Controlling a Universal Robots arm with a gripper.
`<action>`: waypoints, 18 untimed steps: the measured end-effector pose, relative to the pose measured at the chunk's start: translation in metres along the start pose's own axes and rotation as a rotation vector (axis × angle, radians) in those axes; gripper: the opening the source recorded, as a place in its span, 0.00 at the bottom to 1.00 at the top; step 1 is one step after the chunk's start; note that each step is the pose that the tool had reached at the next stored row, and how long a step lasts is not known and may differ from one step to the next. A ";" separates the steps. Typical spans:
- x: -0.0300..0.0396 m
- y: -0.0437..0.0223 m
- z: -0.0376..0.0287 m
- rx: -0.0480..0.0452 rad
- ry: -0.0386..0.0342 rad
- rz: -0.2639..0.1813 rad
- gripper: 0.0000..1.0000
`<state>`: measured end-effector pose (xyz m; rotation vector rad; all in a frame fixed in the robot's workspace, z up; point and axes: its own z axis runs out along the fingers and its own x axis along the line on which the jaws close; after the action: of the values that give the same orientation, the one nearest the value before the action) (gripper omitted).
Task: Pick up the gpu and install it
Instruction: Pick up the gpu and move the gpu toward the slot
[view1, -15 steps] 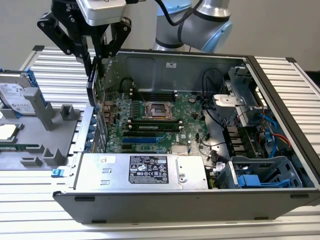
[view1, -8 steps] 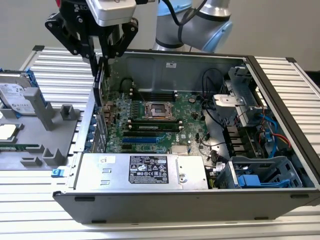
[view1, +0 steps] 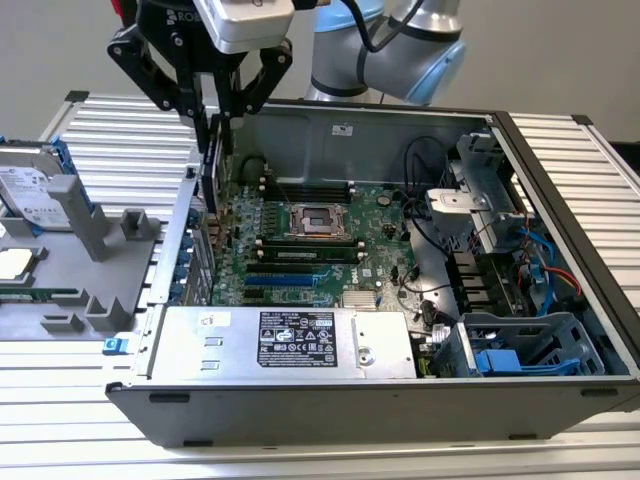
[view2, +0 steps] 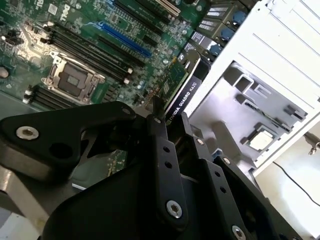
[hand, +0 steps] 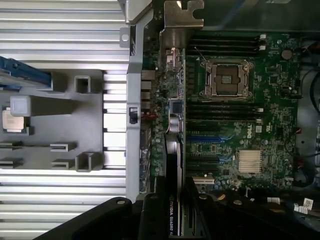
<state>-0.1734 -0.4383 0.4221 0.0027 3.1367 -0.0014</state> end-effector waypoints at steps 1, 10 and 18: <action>-0.0014 0.0000 0.0000 0.0000 0.0000 0.000 0.00; -0.0129 0.0000 0.0001 0.0000 0.0000 0.000 0.00; -0.0232 0.0000 0.0001 0.0000 0.0000 0.000 0.00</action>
<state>-0.1502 -0.4383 0.4222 0.0028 3.1367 -0.0014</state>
